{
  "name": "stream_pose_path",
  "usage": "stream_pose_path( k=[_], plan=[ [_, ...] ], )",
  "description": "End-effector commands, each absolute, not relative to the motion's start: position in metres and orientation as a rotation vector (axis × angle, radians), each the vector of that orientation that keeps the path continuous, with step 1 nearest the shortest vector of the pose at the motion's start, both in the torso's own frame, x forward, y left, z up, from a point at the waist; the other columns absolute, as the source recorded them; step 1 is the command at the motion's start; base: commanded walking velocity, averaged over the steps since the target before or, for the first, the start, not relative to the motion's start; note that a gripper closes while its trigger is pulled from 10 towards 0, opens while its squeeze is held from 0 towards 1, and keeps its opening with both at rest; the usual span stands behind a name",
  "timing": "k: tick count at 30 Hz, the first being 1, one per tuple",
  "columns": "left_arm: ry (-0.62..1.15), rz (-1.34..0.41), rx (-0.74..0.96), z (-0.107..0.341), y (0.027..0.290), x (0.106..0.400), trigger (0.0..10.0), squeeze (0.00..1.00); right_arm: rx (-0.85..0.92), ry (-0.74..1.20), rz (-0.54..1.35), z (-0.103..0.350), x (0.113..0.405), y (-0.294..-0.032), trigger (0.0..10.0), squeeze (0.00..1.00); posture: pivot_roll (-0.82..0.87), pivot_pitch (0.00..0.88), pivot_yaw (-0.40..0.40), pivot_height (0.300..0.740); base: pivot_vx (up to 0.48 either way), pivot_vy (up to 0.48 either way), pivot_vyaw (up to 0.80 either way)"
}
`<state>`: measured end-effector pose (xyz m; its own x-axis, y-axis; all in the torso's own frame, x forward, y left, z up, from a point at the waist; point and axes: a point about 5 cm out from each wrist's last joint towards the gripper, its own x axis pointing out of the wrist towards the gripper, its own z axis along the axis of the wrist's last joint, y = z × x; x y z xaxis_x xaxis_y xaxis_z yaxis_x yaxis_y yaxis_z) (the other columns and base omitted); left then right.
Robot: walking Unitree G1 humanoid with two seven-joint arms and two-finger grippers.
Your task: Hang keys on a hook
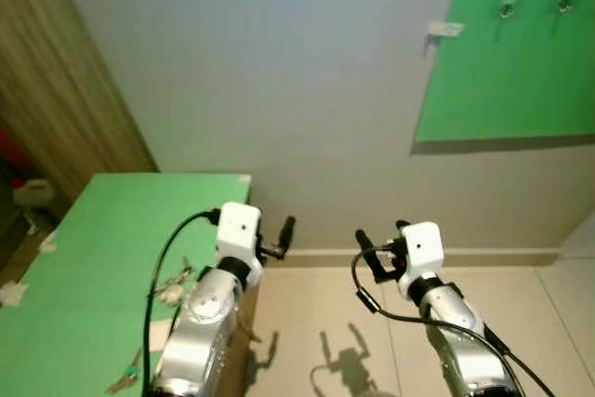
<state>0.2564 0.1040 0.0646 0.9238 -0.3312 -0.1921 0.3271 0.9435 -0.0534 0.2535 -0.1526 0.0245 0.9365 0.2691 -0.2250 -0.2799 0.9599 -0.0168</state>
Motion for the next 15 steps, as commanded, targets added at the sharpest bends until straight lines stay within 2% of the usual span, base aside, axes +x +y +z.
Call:
stream_pose_path(
  k=[1,5,15],
  plan=[
    [0.195,-0.341,-0.013,0.066,0.106,0.257,10.0,0.0,-0.044,0.225,0.284,0.025,0.255,-0.15,10.0,0.0,-0.17,0.0,0.07,0.74,0.307,-0.368,0.0],
    [0.187,-0.339,-0.026,0.068,0.106,0.258,10.0,0.0,-0.053,0.228,0.3,0.025,0.254,-0.149,10.0,0.0,-0.17,0.0,0.07,0.74,0.313,-0.361,0.0],
    [0.215,-0.229,0.007,0.065,0.123,0.263,10.0,0.0,0.008,0.246,0.378,0.028,0.26,-0.14,10.0,0.0,-0.15,0.016,0.066,0.74,0.0,0.0,0.55]
  ],
)
